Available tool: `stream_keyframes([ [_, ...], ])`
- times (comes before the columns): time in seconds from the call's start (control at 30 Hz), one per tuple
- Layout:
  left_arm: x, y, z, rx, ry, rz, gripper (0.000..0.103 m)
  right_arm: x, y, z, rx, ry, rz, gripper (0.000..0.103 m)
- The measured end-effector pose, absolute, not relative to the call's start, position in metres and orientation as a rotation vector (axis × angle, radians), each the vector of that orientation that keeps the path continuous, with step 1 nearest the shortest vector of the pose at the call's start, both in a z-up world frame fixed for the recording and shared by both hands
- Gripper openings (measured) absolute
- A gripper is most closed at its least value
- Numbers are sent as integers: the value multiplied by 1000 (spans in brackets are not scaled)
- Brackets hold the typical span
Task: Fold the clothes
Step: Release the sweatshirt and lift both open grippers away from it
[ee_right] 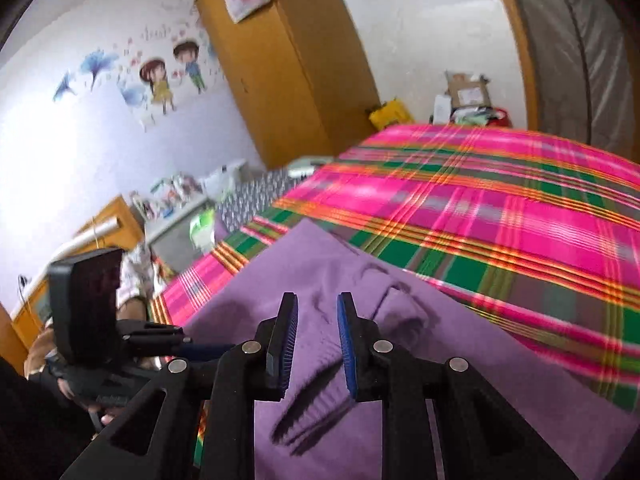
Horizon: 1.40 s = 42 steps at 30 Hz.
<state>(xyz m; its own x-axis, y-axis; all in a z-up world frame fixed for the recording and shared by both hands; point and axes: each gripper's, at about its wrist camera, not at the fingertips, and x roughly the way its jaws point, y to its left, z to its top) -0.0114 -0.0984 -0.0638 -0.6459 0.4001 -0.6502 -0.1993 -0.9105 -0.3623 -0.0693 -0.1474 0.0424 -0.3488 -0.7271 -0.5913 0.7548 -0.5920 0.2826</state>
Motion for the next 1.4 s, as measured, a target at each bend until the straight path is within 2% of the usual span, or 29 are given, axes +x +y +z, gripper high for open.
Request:
stream_keyframes([
  [0.17, -8, -83, -70, -1113, -319, 2536, 19, -101, -174, 15, 961, 152, -1995, 19],
  [0.23, -7, -85, -72, -1111, -337, 2527, 18, -115, -171, 6, 1003, 127, -2007, 9],
  [0.27, -6, -86, -72, -1110, -345, 2521, 18, -121, -165, 3, 1032, 87, -2006, 0],
  [0.43, -7, -83, -74, -1100, -315, 2524, 18, -138, -150, -6, 1093, -42, -1974, 0],
  [0.63, 8, -104, -65, -1067, -331, 2574, 17, -124, -148, 4, 1096, -14, -2046, 0],
  [0.67, 11, -109, -63, -1060, -335, 2584, 17, -113, -149, 10, 1073, 12, -2059, 8],
  [0.8, 22, -128, -56, -1033, -354, 2624, 17, -61, -150, 28, 919, 130, -1983, 8],
  [0.93, 22, -161, -59, -1085, -417, 2726, 17, -32, -149, 15, 928, 231, -1930, 8],
  [1.13, 29, -187, -76, -1117, -540, 2732, 17, -21, -131, 3, 944, 179, -1916, 7],
  [1.33, 34, -189, -69, -1103, -553, 2746, 17, -25, -138, 14, 984, 228, -1908, 6],
  [1.37, 33, -190, -68, -1099, -552, 2759, 17, -28, -140, 19, 974, 234, -1917, 7],
  [1.4, 32, -192, -67, -1095, -552, 2774, 17, -31, -142, 26, 957, 241, -1931, 13],
])
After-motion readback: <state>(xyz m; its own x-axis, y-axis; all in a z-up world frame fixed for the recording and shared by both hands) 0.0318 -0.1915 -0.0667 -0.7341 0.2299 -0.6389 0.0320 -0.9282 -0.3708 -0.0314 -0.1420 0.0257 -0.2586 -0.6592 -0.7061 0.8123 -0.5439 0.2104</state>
